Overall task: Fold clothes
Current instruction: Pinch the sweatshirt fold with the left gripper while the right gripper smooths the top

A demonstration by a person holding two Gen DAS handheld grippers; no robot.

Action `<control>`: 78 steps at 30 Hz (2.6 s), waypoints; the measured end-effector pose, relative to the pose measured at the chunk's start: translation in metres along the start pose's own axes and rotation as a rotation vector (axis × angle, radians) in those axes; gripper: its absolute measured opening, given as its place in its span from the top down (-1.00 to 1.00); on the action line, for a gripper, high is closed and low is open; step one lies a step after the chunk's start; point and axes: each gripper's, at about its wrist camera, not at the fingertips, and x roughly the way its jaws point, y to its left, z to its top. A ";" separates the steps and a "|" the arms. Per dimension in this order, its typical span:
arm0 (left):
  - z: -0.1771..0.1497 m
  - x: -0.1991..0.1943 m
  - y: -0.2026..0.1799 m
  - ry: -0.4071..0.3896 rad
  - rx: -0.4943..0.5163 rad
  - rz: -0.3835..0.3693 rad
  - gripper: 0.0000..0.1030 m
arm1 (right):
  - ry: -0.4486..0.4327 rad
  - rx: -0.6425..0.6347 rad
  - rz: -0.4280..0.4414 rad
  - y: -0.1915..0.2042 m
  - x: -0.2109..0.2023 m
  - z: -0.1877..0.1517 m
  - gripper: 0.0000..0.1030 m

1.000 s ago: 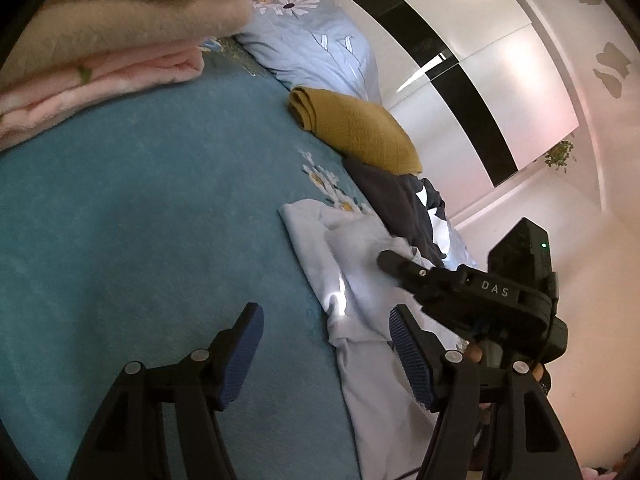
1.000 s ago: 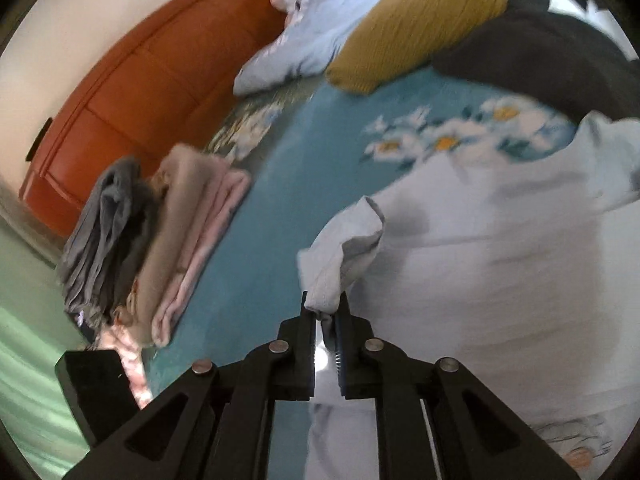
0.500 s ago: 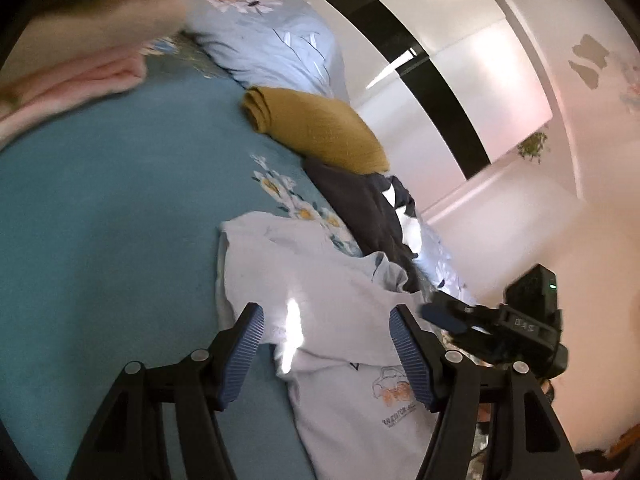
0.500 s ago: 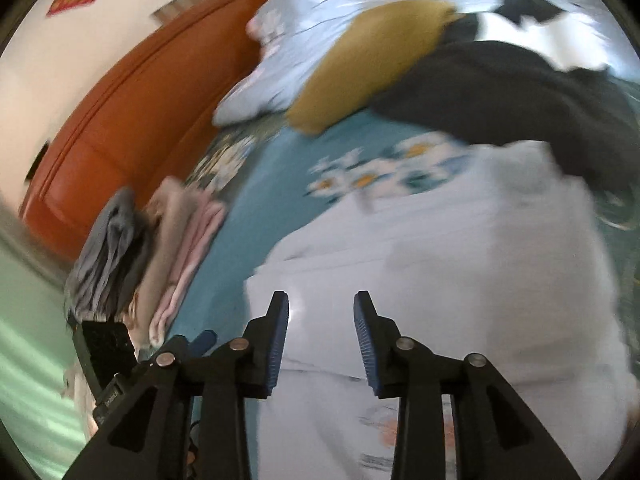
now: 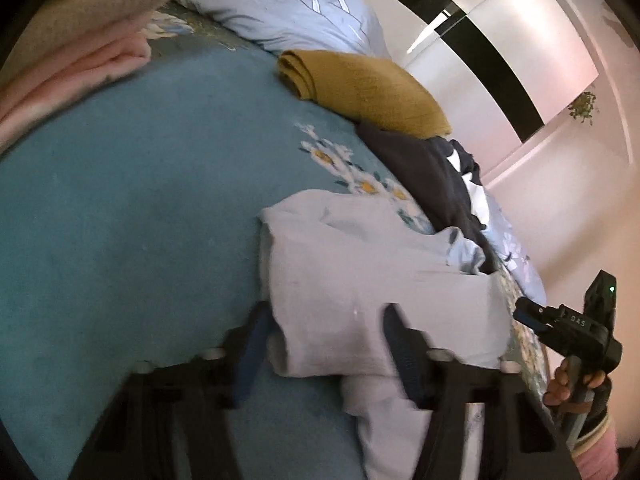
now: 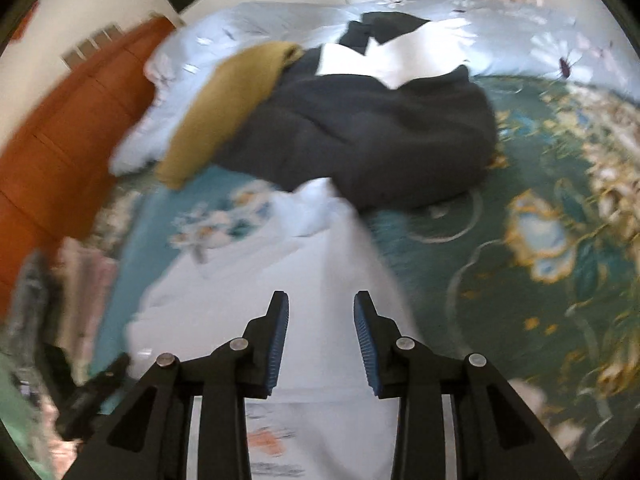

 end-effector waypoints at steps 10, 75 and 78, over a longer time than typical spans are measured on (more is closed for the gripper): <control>-0.001 -0.018 -0.023 -0.069 0.090 -0.073 0.89 | 0.051 0.019 -0.056 -0.012 0.046 0.024 0.32; -0.019 -0.003 -0.006 0.018 -0.028 -0.050 0.92 | -0.093 -0.018 -0.007 0.025 -0.014 0.003 0.05; -0.019 0.000 -0.004 0.025 -0.031 -0.053 0.92 | -0.010 -0.095 0.039 0.052 0.017 0.017 0.05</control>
